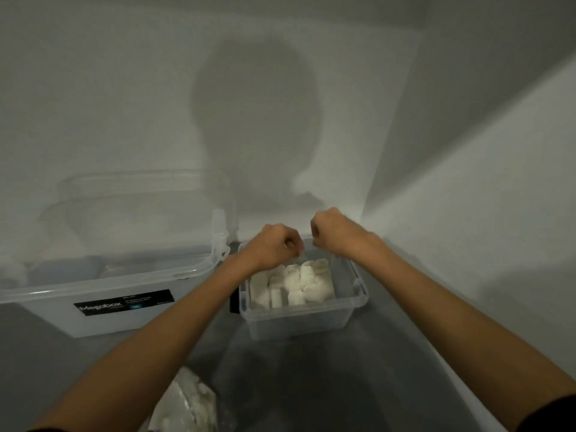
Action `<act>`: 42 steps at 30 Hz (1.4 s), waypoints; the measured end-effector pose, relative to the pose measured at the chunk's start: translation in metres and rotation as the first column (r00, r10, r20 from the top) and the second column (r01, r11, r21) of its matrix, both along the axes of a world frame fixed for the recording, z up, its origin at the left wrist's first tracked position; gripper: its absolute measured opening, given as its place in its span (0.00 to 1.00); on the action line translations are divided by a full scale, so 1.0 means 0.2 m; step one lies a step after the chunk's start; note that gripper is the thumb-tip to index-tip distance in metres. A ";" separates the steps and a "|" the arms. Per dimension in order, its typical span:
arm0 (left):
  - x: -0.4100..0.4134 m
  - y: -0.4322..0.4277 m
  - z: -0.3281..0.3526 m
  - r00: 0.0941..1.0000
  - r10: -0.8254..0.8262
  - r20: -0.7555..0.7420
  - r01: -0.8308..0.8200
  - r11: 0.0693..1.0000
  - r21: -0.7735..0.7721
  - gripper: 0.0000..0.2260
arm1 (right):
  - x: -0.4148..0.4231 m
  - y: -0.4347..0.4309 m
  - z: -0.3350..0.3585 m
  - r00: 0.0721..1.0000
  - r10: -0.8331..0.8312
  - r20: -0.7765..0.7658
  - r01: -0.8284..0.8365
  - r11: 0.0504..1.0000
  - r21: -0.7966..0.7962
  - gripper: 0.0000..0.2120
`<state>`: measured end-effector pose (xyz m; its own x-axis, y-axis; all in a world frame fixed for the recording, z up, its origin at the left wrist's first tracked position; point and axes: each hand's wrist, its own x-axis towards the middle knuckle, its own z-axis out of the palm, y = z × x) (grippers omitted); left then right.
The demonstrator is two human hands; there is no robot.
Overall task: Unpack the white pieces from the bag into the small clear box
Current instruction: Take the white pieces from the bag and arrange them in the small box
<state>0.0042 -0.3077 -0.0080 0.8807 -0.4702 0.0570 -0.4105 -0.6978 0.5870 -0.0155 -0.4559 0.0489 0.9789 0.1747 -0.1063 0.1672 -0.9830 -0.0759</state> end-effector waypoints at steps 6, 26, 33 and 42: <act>-0.29 0.33 0.27 1.000 0.009 0.011 -0.008 0.993 -0.114 0.06 | -0.22 0.23 0.23 0.991 0.101 0.089 -0.114 0.980 0.164 0.08; -1.14 1.34 -0.16 0.977 0.119 -0.180 -0.095 0.986 0.138 0.07 | -0.89 1.31 -0.44 0.873 0.271 -0.405 -0.210 0.959 0.189 0.05; -1.20 1.33 -0.27 0.981 0.161 -0.108 -0.156 0.986 0.058 0.06 | -0.95 1.39 -0.72 0.950 0.068 -0.306 -0.017 0.986 0.168 0.13; -1.20 1.39 -0.32 0.975 0.173 -0.139 -0.174 0.985 0.004 0.06 | -0.93 1.37 -0.74 0.960 0.028 -0.280 0.021 0.985 0.171 0.10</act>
<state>-0.2359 -0.0306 -0.0726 0.9486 -0.3092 -0.0680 -0.1978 -0.7463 0.6355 -0.2021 -0.1823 -0.0997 0.9130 0.2178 -0.3450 0.1187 -0.9508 -0.2863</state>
